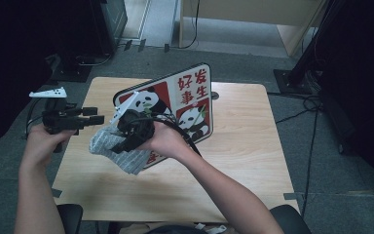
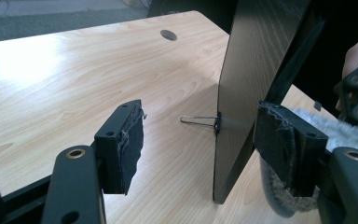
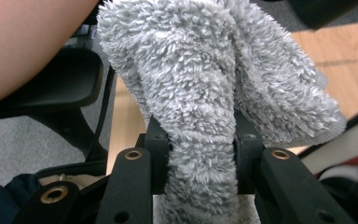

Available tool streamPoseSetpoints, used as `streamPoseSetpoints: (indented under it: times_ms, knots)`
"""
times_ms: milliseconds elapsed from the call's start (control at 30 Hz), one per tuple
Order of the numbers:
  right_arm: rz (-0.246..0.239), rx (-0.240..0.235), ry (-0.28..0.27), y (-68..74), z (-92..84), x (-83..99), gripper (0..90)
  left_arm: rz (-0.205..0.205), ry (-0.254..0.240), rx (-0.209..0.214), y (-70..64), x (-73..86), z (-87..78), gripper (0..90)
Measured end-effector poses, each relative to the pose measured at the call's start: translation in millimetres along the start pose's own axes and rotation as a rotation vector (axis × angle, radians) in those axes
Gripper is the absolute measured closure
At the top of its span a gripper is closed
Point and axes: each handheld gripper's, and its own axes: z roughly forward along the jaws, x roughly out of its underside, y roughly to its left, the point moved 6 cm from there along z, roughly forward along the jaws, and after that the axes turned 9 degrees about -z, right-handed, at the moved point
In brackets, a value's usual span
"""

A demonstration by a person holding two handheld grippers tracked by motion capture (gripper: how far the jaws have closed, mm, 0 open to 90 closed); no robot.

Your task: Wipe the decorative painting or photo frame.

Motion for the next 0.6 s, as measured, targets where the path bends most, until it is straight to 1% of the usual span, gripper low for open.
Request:
streamPoseSetpoints:
  times_ms: [33, 67, 167, 200, 233, 300, 333, 433, 600]
  knots:
    - [0.0, 0.0, 0.0, -0.7, -1.0, -1.9, 67.3, -0.005, -0.008, 0.0, 0.6, 0.3, -2.4, 33.2]
    - [0.001, -0.005, -0.01, -3.9, -5.2, -9.2, 67.2, -0.004, -0.013, -0.002, 1.5, 0.6, -5.1, 33.2]
    - [-0.002, -0.004, -0.019, -6.4, -7.9, -13.5, 67.2, -0.008, -0.022, -0.003, 2.4, 0.7, -8.1, 33.2]
    - [-0.004, -0.001, -0.024, -9.4, -11.1, -19.4, 67.2, -0.012, -0.029, -0.005, 2.8, 0.6, -9.5, 33.2]
    - [-0.002, -0.003, -0.022, -9.6, -12.0, -20.4, 67.2, -0.009, -0.03, -0.004, 3.3, 0.7, -10.6, 33.2]
    - [-0.017, 0.002, -0.025, -12.6, -14.7, -25.2, 67.2, -0.012, -0.034, -0.006, 4.1, 0.8, -12.4, 33.2]
    - [-0.017, 0.002, -0.025, -12.6, -14.7, -25.2, 67.2, -0.012, -0.034, -0.006, 4.1, 0.8, -12.4, 33.3]
    - [-0.005, 0.001, -0.04, -16.4, -21.8, -33.3, 67.1, -0.011, -0.035, -0.005, 4.5, 1.0, -13.2, 33.2]
    - [-0.018, 0.021, -0.05, -22.4, -29.9, -41.8, 67.0, -0.01, -0.035, -0.004, 3.8, 1.0, -13.5, 33.2]
